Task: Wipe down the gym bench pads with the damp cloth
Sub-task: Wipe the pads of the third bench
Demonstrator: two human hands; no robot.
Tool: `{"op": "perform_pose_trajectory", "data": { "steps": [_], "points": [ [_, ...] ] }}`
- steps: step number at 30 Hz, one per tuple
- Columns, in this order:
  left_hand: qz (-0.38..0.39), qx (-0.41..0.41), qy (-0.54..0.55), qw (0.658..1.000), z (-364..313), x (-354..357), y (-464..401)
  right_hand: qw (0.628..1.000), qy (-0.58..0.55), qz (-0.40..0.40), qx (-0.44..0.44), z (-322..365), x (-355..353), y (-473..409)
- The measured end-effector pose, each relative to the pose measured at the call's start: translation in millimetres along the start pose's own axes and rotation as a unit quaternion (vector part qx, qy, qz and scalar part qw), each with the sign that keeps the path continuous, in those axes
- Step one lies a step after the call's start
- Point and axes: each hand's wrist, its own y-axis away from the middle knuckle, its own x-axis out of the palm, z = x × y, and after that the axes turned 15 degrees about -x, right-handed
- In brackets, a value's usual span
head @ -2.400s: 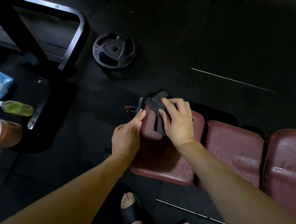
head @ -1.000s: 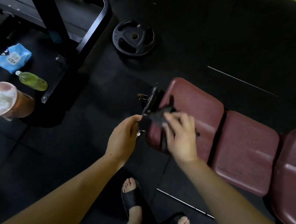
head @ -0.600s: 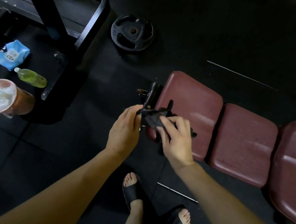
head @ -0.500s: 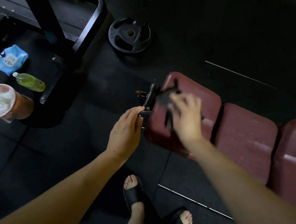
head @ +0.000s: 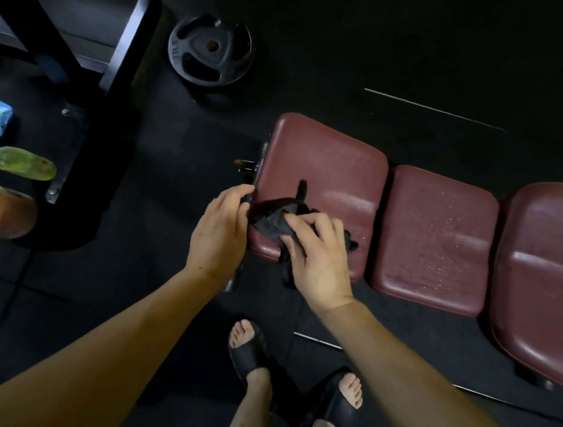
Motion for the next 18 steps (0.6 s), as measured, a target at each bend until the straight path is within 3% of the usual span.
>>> {"op": "perform_pose_trajectory", "data": {
  "steps": [4,8,14,18],
  "points": [
    [0.025,-0.017,-0.016,0.999,1,2,6,0.997,0.032,-0.033,0.068,-25,-17,37],
    [0.030,-0.030,0.008,0.999,5,6,10,0.984,0.040,-0.086,0.151,9,6,22],
    [0.027,-0.026,-0.006,0.999,6,4,8,0.998,0.023,-0.038,0.049,3,-1,31],
    [0.030,-0.019,-0.030,0.999,8,0,9,0.992,0.037,-0.058,0.103,-5,-9,47]
  ]
}}
